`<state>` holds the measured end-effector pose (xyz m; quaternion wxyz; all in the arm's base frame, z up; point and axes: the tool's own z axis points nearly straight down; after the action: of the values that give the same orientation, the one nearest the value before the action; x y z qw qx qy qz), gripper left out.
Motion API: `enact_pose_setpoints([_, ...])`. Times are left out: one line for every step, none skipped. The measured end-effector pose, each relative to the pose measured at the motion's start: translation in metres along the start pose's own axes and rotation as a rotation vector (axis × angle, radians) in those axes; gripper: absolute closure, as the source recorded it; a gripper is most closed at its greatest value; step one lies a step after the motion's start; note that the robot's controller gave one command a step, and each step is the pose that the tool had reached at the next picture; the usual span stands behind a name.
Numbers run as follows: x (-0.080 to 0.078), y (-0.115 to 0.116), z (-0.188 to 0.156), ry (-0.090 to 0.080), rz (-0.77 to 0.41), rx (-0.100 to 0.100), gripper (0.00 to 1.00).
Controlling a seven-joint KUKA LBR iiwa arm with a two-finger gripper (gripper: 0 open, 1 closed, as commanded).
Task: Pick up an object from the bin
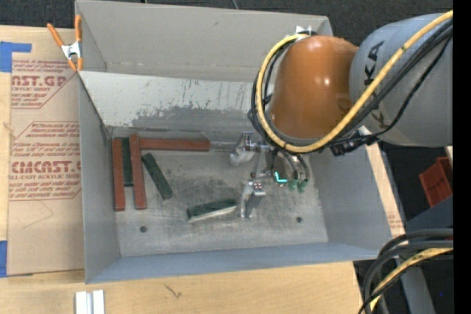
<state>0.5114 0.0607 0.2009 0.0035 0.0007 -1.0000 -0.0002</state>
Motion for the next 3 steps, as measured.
enact_pose_setpoints([-0.002,0.0,-0.004,-0.008,0.001,-0.001,0.0])
enact_pose_setpoints([-0.009,-0.001,0.033,-0.014,-0.07,0.0,0.0])
enact_pose_setpoints([-0.016,-0.004,0.115,-0.007,-0.011,0.0,1.0])
